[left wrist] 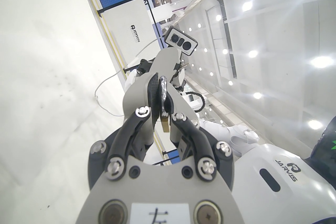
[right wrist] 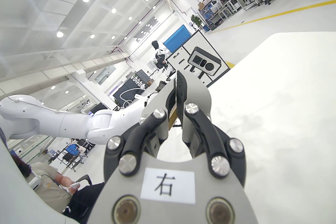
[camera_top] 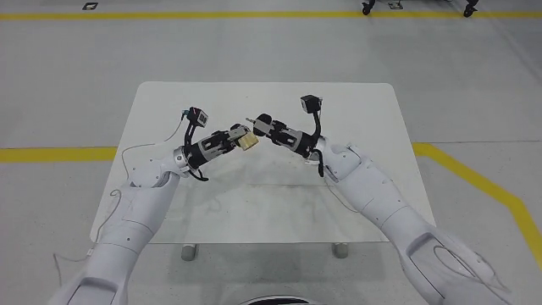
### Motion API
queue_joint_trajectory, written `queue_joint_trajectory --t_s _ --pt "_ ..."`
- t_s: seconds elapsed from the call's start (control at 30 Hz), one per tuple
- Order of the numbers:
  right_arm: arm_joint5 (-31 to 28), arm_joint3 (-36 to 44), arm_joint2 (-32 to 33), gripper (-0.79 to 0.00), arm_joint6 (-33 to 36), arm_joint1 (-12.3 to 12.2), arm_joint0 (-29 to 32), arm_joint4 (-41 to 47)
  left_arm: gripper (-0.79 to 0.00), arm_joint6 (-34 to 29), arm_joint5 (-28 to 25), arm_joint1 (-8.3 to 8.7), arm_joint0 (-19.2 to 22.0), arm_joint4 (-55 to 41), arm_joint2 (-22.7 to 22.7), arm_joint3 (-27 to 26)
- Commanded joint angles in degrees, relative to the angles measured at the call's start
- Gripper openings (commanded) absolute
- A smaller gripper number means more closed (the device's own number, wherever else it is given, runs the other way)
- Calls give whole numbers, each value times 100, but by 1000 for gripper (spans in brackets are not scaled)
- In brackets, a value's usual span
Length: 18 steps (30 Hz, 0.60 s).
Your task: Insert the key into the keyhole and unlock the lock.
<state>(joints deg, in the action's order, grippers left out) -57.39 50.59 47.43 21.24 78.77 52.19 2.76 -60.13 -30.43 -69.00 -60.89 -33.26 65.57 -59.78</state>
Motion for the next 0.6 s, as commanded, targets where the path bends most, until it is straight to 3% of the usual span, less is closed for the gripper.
queue_joint_trajectory --t_s 0.0,0.23,0.57 --pt "-61 53 49 -785 -6 -15 40 11 -785 51 123 -7 25 -21 -13 28" --pt "-61 433 411 -785 -133 -141 274 -238 -785 198 479 -40 128 -178 -28 193" --pt "7 769 674 -785 -117 -246 495 -327 -785 271 518 -30 153 -149 45 272"
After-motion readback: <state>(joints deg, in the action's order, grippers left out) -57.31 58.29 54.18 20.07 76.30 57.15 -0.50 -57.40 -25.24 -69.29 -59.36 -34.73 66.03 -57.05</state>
